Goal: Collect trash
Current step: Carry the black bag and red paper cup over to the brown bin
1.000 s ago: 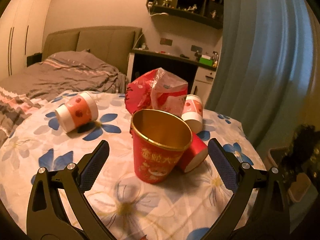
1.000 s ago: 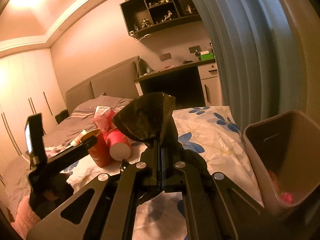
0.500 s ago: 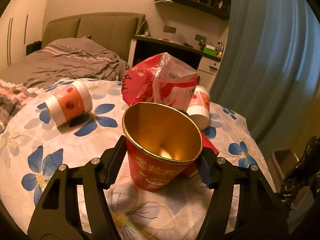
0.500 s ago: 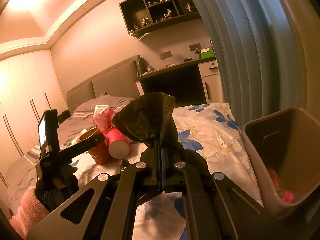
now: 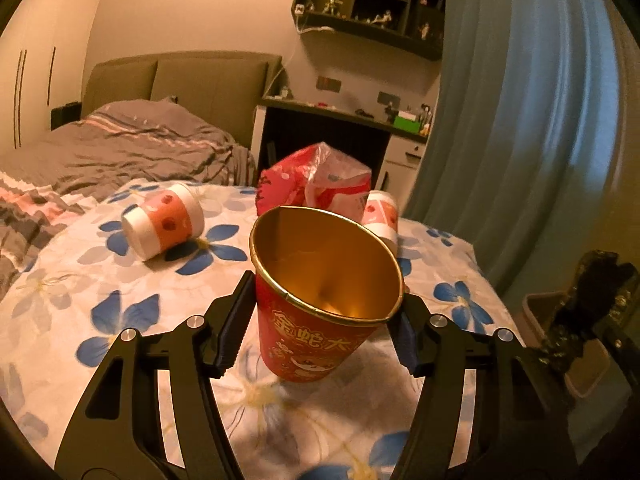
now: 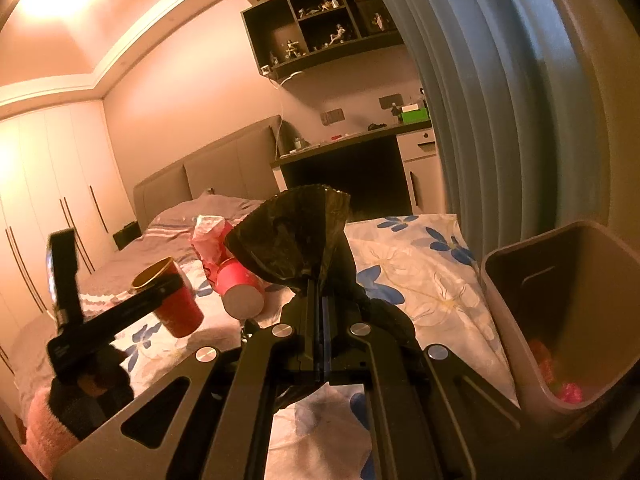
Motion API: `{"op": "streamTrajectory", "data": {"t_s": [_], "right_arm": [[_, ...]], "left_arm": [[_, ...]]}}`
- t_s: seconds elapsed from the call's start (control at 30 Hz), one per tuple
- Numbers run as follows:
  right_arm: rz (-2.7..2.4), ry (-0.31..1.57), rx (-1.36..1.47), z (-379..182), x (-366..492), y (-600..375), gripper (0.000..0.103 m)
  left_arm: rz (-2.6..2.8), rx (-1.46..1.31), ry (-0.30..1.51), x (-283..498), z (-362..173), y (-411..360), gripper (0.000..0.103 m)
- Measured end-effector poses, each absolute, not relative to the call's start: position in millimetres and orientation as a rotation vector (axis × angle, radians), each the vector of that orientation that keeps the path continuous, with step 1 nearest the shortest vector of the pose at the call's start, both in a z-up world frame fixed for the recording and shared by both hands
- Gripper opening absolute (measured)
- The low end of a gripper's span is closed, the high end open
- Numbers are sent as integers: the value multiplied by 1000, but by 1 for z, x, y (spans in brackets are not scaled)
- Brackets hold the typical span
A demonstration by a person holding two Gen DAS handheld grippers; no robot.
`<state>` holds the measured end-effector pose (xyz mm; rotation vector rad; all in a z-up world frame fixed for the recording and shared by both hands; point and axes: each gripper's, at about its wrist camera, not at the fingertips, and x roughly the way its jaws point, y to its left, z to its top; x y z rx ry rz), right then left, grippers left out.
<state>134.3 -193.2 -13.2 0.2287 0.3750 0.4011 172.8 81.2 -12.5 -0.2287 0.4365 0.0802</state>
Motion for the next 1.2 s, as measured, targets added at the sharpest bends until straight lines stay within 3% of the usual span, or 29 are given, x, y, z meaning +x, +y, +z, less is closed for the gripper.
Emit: {"op": "streamTrajectory", "data": {"t_s": [0.47,1.2], "right_arm": [[401,323,226,2,104,-204,2],[340,279,250,6,85,-238,2]], "left_arm": [[20,-199,388,120,5,61,61],[-68,-138,382,111,10,12,61]]}}
